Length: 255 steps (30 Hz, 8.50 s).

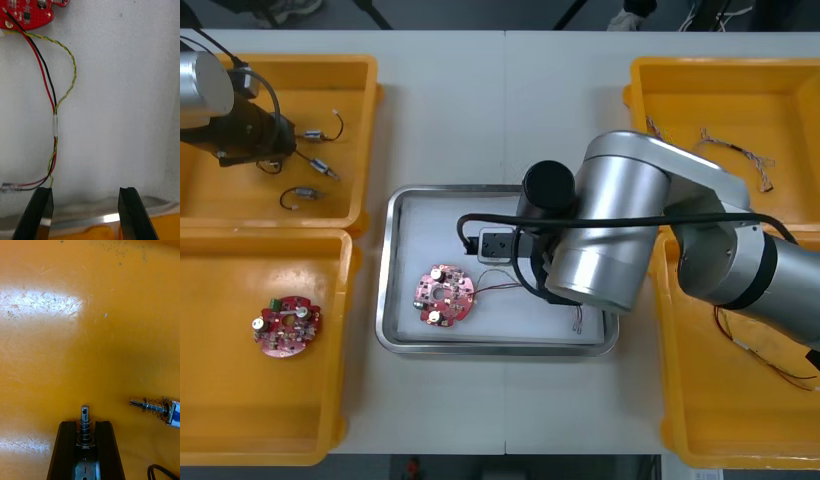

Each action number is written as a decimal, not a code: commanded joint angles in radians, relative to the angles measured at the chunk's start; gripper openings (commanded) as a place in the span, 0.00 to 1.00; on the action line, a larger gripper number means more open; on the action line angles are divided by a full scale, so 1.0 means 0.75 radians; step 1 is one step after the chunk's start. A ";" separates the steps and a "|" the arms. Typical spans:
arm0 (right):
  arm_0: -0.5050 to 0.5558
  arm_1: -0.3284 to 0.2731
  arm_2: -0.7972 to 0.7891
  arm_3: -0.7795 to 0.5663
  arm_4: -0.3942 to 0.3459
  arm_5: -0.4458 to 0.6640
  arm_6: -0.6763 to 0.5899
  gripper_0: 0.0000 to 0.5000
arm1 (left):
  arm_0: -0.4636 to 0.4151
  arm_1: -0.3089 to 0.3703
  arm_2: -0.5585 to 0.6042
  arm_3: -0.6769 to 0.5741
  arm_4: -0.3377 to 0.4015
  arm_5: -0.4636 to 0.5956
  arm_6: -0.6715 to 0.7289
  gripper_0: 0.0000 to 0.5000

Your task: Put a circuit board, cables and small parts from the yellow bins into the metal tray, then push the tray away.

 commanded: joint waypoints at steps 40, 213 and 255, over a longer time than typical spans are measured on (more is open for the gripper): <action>-0.045 -0.215 -1.197 0.280 -0.115 0.220 -0.089 1.00 | 0.242 -0.006 -0.133 -1.540 0.100 1.118 0.743 0.00; -0.536 -0.095 -1.285 1.906 0.141 -0.331 1.190 0.00 | 0.013 0.006 -0.162 -0.371 0.024 0.552 1.001 1.00; -0.229 0.147 -1.033 0.374 -0.084 0.220 0.660 0.00 | 0.034 0.051 -0.217 -0.366 0.065 0.558 0.937 0.00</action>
